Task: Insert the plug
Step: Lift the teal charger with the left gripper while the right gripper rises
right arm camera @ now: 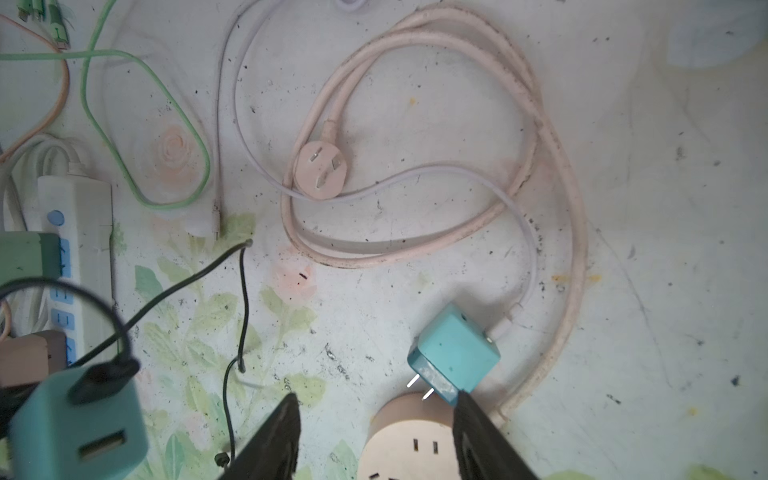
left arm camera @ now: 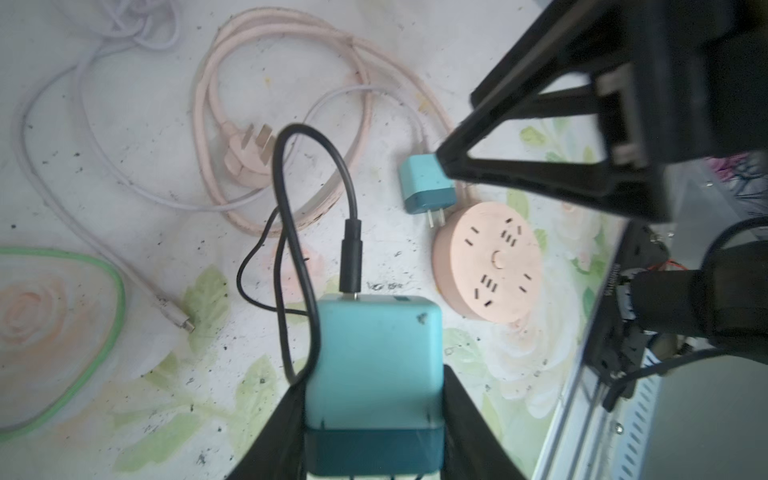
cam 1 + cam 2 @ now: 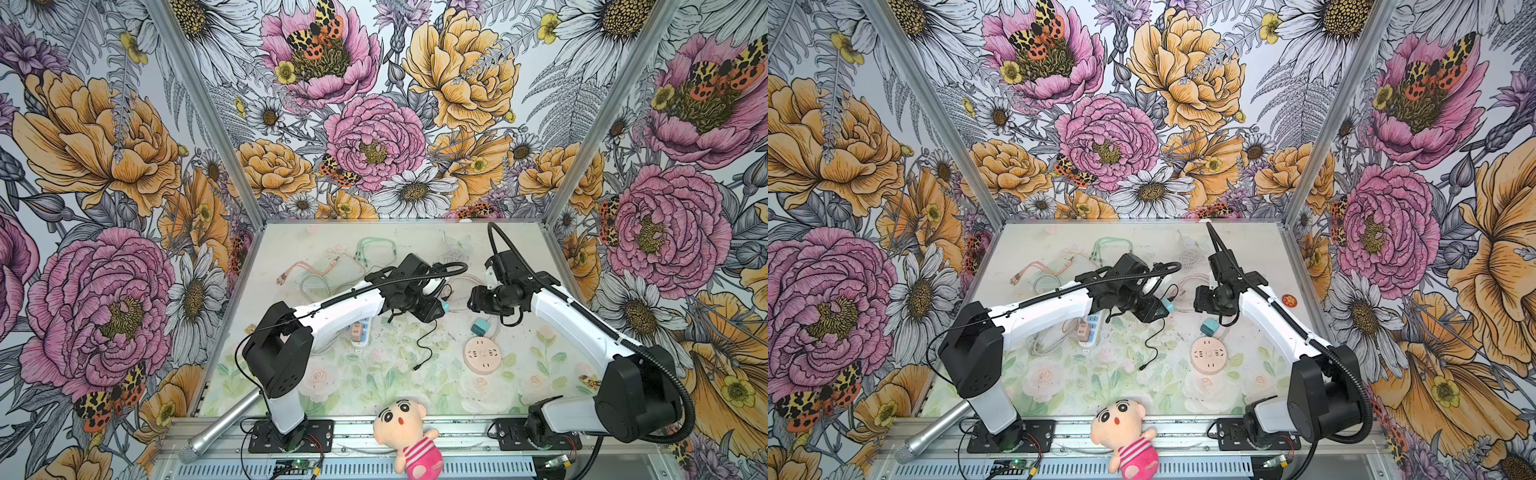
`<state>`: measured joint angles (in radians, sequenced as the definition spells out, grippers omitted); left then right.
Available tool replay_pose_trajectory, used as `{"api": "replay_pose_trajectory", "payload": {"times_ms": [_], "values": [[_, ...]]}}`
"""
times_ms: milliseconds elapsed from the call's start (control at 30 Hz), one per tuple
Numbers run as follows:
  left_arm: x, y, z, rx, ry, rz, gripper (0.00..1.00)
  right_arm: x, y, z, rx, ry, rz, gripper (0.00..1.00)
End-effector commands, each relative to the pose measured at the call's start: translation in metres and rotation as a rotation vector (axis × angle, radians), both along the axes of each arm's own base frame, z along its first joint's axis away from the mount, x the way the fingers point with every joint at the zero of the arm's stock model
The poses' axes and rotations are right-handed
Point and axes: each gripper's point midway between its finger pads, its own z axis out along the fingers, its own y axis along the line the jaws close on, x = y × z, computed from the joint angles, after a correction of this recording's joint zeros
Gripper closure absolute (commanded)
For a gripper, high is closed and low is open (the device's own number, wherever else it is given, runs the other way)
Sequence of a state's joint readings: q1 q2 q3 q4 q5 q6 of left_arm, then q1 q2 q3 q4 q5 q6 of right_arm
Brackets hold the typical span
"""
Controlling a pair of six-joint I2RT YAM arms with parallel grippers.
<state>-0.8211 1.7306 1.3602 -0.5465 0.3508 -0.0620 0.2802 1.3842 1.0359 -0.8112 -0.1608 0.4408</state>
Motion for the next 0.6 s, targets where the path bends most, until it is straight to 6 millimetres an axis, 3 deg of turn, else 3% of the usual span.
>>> {"api": "replay_pose_trajectory", "payload": {"times_ms": [0, 200, 567], "values": [[-0.014, -0.007, 0.031, -0.092, 0.083, -0.04, 0.85, 0.01, -0.001, 0.012, 0.0, -0.052, -0.008, 0.4], [0.006, -0.011, 0.06, -0.177, 0.111, -0.008, 0.85, 0.007, 0.004, 0.015, 0.041, -0.082, -0.007, 0.4], [0.029, -0.01, 0.096, -0.371, 0.188, 0.033, 0.85, 0.022, 0.051, 0.027, 0.348, -0.293, 0.077, 0.36]]}}
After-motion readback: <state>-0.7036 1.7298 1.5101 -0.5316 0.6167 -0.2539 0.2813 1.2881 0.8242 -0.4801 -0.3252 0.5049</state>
